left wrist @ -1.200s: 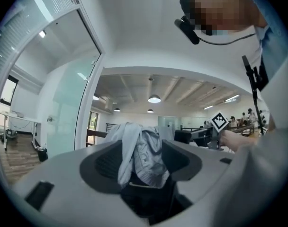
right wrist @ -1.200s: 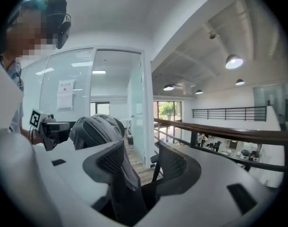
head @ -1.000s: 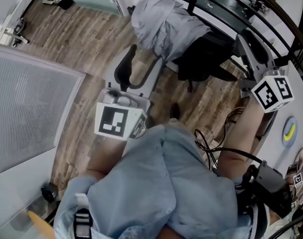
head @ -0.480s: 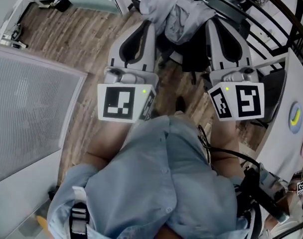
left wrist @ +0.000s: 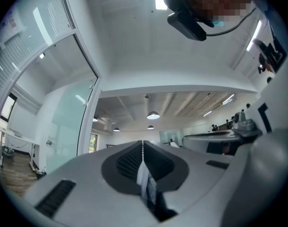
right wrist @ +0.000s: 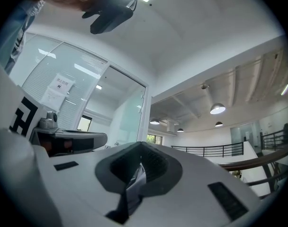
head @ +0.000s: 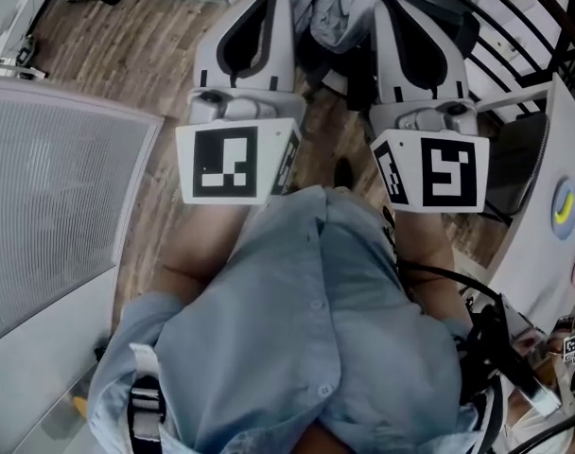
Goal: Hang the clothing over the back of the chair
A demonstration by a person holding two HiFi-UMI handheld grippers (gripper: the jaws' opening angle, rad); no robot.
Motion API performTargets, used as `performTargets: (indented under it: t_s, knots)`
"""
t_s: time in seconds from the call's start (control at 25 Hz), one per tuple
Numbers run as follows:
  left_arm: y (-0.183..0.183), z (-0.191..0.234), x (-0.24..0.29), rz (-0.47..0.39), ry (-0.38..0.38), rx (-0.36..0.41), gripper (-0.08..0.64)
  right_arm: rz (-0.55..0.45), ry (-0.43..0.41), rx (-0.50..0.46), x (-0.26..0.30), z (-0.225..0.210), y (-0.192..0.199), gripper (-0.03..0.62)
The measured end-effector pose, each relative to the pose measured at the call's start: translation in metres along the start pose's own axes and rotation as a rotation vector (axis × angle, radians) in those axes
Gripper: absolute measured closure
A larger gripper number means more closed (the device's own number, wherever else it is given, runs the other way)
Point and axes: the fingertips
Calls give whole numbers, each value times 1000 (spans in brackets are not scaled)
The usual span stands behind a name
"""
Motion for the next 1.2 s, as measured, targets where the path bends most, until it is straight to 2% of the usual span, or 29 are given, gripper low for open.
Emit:
performTargets:
  t_s: [0.28,0.6,1.2]
  knots:
    - [-2,-11,9,0,-10,-22,541,6,-29,-22,4,-2,1,581]
    - [1,-18,14,21,-16,-24,541,14,-48,-1,6,-6,4,581]
    - [10,-24,20,43,-13,-21,541,31,-55,6,9,-11,12,581]
Point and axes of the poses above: the fingertips, and each gripper's own axes: x forward along the fingers, z to its left, y out of its underside, and after that the axes turned 2 degrees about -z, right-handed
